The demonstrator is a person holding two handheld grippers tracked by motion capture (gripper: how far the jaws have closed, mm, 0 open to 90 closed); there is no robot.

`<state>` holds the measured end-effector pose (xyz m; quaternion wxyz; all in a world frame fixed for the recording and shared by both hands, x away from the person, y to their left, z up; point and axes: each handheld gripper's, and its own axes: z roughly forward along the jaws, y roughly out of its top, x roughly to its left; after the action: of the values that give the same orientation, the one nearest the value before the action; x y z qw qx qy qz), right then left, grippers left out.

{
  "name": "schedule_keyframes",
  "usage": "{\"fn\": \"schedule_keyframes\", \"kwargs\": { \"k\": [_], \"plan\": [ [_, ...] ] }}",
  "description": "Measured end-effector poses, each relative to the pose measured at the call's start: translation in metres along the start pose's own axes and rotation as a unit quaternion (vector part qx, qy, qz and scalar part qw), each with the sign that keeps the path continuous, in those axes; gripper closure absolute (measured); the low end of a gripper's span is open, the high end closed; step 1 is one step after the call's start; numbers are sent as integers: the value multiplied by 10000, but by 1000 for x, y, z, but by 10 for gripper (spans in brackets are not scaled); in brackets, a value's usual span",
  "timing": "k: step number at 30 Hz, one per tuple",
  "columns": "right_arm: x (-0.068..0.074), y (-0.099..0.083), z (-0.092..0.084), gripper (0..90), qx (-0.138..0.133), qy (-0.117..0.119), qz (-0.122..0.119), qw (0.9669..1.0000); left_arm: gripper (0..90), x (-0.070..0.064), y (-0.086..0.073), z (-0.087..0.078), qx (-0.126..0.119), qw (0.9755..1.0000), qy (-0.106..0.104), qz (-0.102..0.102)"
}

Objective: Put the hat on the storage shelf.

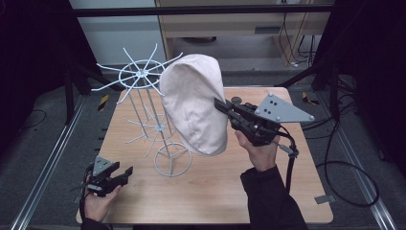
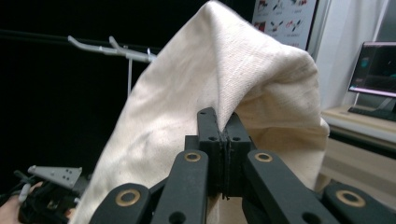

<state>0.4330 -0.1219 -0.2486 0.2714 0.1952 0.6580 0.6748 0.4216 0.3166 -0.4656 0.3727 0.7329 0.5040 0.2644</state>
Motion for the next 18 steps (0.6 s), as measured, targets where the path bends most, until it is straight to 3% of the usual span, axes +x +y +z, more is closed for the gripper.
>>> {"fn": "schedule_keyframes", "kwargs": {
  "k": [18],
  "plan": [
    [2, -38, 12, 842, 454, 192, 288, 9984, 419, -1, 0, 1, 26, 10000, -14, 3]
  ]
}}
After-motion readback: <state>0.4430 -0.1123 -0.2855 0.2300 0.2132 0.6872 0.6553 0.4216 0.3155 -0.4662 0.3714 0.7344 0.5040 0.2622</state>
